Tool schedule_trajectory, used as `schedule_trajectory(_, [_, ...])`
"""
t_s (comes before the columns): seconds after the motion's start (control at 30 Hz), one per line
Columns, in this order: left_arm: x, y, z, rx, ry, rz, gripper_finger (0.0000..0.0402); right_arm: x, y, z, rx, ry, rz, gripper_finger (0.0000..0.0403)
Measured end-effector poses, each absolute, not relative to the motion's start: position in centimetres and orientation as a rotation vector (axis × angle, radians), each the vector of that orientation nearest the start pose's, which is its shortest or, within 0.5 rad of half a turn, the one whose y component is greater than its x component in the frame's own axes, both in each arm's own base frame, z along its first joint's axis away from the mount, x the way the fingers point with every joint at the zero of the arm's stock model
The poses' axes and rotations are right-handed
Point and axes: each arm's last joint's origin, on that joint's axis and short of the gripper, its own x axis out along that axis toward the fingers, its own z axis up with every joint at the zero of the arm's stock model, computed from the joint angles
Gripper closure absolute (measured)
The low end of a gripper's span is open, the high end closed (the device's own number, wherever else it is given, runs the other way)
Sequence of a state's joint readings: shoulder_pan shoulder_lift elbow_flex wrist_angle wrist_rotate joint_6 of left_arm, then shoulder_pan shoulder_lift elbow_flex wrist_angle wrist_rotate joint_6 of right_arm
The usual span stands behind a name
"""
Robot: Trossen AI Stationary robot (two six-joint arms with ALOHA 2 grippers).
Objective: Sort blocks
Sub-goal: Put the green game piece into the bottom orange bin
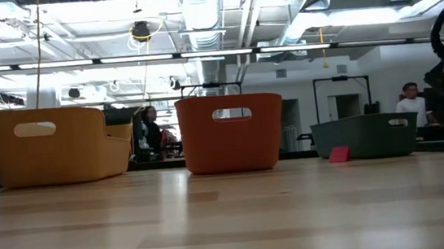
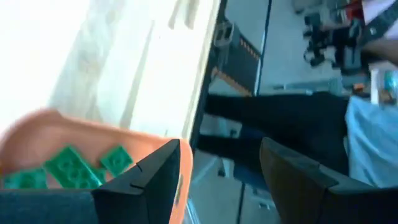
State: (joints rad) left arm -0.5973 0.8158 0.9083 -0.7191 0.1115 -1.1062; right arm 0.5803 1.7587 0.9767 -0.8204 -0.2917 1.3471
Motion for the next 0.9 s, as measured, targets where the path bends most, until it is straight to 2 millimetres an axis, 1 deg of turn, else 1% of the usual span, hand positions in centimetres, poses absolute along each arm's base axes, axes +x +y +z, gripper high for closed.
schedule_trajectory(0.07, [12.7, -8.7, 32.6, -0.854, 0.875, -0.233, 0.0187, 23.3, 15.8, 14.4, 0.741, 1.695, -0.503, 0.0306])
schedule_trajectory(0.1, [12.8, -8.6, 32.8, -0.842, 0.85, -0.219, 0.0187, 23.4, 15.4, 14.9, 0.746, 1.652, -0.502, 0.0312])
schedule_trajectory(0.23, [13.2, -8.1, 33.2, -0.763, 0.746, -0.133, 0.0187, 24.3, 13.8, 17.9, 0.793, 1.405, -0.474, 0.0312])
schedule_trajectory(0.3, [13.4, -7.8, 33.2, -0.7, 0.686, -0.073, 0.0187, 25.1, 13.0, 19.7, 0.817, 1.253, -0.393, 0.0305])
schedule_trajectory(0.4, [13.7, -7.3, 33.2, -0.539, 0.591, 0.03, 0.0187, 26.9, 11.3, 22.4, 0.864, 1.003, -0.256, 0.0292])
schedule_trajectory(0.5, [14.2, -7.1, 33.2, -0.347, 0.516, 0.111, 0.0187, 28.8, 9.3, 24.5, 0.923, 0.77, -0.19, 0.0289])
schedule_trajectory(0.6, [14.9, -7.3, 33.5, -0.116, 0.464, 0.103, 0.0187, 30.4, 7.6, 26.0, 0.975, 0.577, -0.135, 0.0289])
schedule_trajectory(0.7, [15.9, -7.9, 33.7, 0.085, 0.423, 0.055, 0.0187, 32.1, 6.3, 27.0, 1.01, 0.395, -0.075, 0.0288])
schedule_trajectory(0.77, [16.6, -8.2, 33.9, 0.138, 0.382, 0.053, 0.0187, 33.3, 5.7, 27.3, 1.025, 0.295, -0.041, 0.0288])
schedule_trajectory(0.9, [18.3, -8.5, 34.0, 0.122, 0.328, 0.105, 0.0187, 35.9, 5.4, 28.4, 1.043, 0.187, 0.017, 0.0287])
